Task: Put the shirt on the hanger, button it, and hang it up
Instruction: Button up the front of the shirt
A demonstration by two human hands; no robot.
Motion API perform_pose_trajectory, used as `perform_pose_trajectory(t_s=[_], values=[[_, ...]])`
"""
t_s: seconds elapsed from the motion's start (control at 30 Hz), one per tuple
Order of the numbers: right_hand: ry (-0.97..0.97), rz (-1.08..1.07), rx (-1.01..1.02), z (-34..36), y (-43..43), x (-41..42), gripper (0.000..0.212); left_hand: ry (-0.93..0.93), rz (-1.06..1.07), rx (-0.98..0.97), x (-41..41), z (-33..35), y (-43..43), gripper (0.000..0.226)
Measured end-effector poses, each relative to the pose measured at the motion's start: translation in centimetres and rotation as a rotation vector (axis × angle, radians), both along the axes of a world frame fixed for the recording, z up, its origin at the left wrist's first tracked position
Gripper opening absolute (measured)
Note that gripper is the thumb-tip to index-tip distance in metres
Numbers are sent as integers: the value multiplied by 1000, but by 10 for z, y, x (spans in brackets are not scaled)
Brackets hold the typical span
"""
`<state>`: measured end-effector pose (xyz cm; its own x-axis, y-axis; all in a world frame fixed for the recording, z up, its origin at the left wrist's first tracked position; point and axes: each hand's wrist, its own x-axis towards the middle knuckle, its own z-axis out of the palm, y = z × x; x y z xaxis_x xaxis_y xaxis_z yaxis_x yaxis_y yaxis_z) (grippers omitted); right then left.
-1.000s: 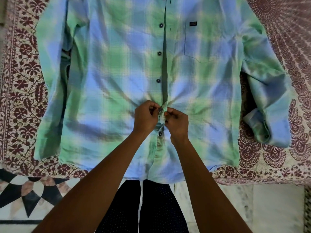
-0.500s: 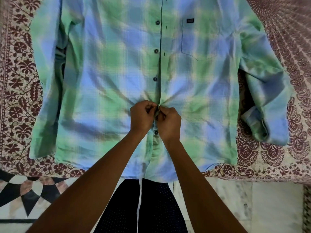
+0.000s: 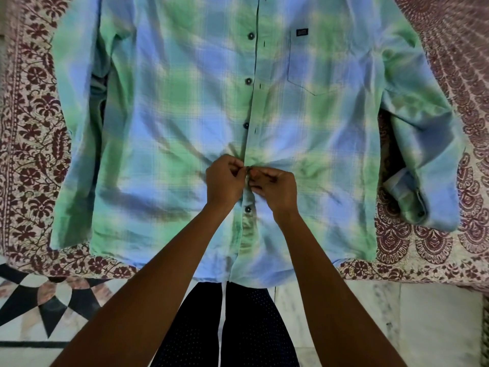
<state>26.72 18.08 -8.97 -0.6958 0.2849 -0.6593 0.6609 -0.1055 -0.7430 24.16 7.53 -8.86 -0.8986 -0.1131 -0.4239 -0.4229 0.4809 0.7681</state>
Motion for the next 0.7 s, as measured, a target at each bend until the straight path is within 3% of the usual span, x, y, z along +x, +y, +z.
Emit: perform_pose_trajectory(t_s=[0.13,0.27,0.4,0.7], values=[[-29,-70,16,0,0,-8,11,56,-23,5,0,-2,-1,11],[63,74,254,0,-4,-5,8,40,2,65,1,-3,-6,27],[88,-17,228,2,-11,3,18,-103,-24,124,-3,-4,-9,18],[118,36,200,6,-7,0,12,-172,44,150,-5,-3,-7,9]])
